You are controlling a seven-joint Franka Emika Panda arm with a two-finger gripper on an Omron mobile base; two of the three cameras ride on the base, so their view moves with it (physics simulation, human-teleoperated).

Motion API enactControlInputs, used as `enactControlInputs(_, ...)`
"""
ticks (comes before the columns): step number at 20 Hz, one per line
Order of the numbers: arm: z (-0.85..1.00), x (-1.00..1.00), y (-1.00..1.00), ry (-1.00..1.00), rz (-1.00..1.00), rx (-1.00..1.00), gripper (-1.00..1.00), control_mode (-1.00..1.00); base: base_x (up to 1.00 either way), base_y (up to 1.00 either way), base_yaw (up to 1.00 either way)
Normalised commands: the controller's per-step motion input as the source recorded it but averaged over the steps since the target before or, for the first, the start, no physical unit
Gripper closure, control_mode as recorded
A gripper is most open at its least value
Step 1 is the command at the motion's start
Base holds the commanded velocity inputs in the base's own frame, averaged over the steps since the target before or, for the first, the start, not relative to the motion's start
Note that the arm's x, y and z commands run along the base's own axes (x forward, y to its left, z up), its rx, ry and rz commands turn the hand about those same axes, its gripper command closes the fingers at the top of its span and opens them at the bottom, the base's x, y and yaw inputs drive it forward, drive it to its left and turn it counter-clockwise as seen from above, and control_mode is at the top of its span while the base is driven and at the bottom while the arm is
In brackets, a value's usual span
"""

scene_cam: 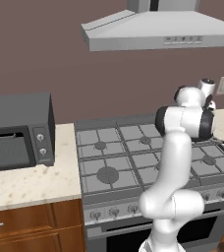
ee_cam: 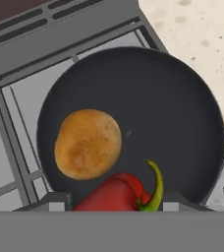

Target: Put the bell pepper and potato in the pan. Then turn on the rear right burner and set the heat to medium.

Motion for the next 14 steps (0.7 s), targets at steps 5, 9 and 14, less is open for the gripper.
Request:
enactControlInputs(5, -0.46, 0.05, -0.14, 0.0, 0.0, 0.0, 1.0, -1.0, 0.0, 0.0, 0.0)
enactControlInputs(9, -0.28, 0.0, -0.1, 0.0, 0.0, 0.0, 1.0, -1.0, 0.0, 0.0, 0.0)
enactControlInputs(14, -0.23, 0.06, -0.14, 0.0, 0.0, 0.0, 1.0, -1.0, 0.0, 0.0, 0.0)
